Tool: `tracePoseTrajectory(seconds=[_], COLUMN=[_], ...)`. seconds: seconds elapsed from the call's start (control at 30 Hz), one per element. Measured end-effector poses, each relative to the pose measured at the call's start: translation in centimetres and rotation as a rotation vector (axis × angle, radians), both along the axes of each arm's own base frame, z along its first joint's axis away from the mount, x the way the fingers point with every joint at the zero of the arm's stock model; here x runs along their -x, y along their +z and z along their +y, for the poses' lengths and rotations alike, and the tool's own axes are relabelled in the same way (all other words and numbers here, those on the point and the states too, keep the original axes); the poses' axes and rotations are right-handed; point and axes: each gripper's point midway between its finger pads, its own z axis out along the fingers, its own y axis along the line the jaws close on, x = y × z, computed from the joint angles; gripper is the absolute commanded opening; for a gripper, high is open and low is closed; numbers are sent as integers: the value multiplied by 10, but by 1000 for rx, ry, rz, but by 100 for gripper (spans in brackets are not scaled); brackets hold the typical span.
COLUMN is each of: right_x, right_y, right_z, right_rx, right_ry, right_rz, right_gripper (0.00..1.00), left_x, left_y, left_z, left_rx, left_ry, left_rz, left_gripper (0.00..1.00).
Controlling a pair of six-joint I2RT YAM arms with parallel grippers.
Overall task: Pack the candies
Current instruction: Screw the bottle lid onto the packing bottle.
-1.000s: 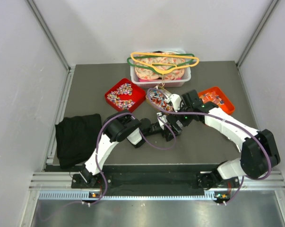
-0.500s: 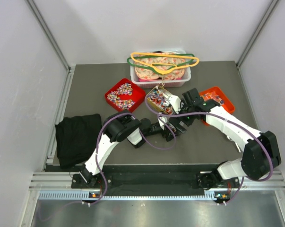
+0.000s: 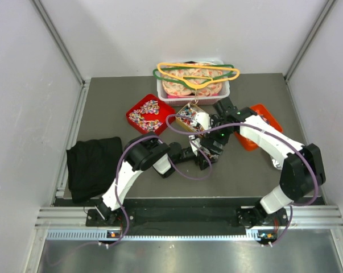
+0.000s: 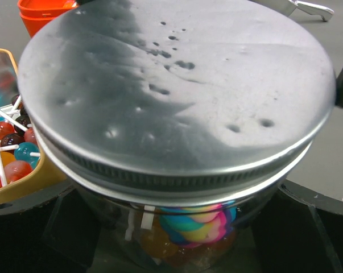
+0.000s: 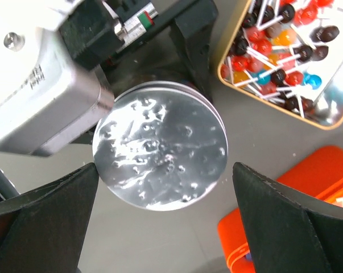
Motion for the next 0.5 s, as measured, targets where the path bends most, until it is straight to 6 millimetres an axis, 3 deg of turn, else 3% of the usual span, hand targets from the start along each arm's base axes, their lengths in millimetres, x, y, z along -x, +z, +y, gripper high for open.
tracePoseTrajectory(seconds=[0.17, 0.27, 0.37, 0.5], right_x=[-1, -1, 1, 1], right_y=[-2, -2, -3, -2], right_z=[2, 2, 3, 4], right_rx=[6, 7, 2, -5], right_ry=[27, 31, 29, 4], right_rz=[17, 17, 24, 27], right_gripper=[99, 90, 74, 71], left_x=[0, 0, 0, 0], left_y=[0, 0, 0, 0], left_z=[0, 0, 0, 0], left_rx=[0, 0, 0, 0], left_ry=[0, 0, 1, 0], left_rz=[0, 0, 1, 1], left_gripper=[98, 98, 98, 98])
